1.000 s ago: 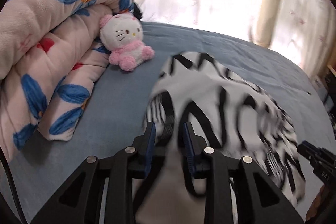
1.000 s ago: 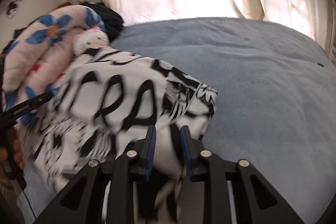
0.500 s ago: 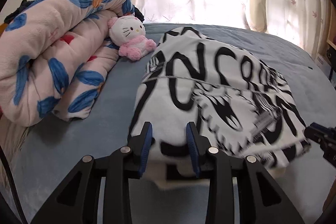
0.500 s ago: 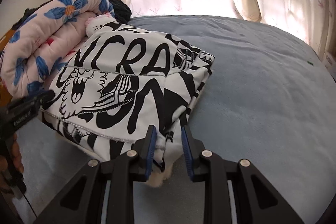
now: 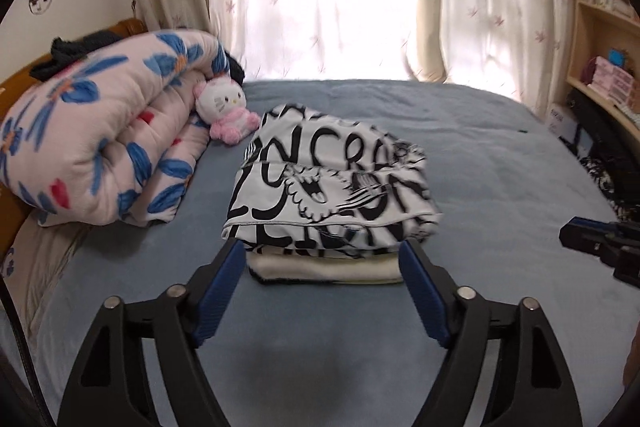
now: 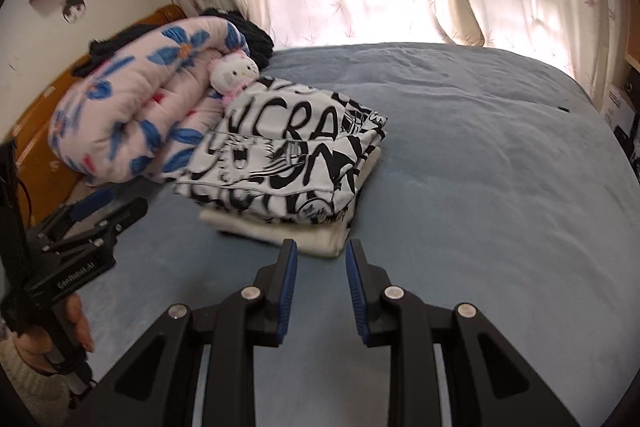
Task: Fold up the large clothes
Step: 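Open both grippers and pull them back from the stack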
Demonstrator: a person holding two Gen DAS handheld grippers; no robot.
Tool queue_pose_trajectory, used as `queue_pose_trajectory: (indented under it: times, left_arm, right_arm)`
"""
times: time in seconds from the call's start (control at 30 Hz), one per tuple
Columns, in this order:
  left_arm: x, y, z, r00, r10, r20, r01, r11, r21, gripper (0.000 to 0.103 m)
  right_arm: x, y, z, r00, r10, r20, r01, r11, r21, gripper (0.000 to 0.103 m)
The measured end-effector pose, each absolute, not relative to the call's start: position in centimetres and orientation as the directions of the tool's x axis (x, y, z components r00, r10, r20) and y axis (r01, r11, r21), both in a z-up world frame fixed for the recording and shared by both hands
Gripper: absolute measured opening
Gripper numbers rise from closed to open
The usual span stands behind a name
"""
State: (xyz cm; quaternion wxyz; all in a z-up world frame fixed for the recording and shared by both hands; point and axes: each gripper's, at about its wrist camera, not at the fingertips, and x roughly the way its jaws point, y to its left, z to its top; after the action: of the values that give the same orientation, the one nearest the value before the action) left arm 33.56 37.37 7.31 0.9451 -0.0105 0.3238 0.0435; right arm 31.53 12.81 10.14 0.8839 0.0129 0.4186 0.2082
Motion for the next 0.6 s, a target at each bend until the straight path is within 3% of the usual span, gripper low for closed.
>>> queue_pose_trajectory:
  times: [0.23, 0.37, 0.47, 0.53, 0.6]
  left_arm:
    - [26.3, 34.0, 12.1, 0.774, 0.024, -0.632, -0.042, 0.999, -0.013, 0.082]
    - [22.3, 32.1, 14.0, 0.763, 0.010, -0.646, -0.035, 0.999, -0.026, 0.082]
    - [19.1, 30.7, 15.0, 0.775, 0.017, -0.632, -0.046, 0.998, -0.030, 0.082]
    - [17.1, 29.8, 15.0, 0.778, 0.017, -0.629, -0.051, 0.998, -0.037, 0.083]
    - [15.4, 28.7, 14.3, 0.778, 0.009, -0.628, -0.048, 0.998, -0.045, 0.083]
  right_arm:
    - [22.3, 8.2, 17.3, 0.645, 0.329, -0.690, -0.350, 0.929, 0.116, 0.044]
    - [17.6, 6.4, 19.9, 0.665, 0.333, -0.668, -0.360, 0.927, 0.103, 0.047]
    - [14.3, 5.0, 20.9, 0.682, 0.349, -0.643, -0.367, 0.923, 0.112, 0.053]
    - [12.3, 4.3, 20.8, 0.689, 0.349, -0.635, -0.365, 0.924, 0.111, 0.062]
    - [10.7, 3.8, 20.0, 0.678, 0.361, -0.640, -0.375, 0.919, 0.122, 0.063]
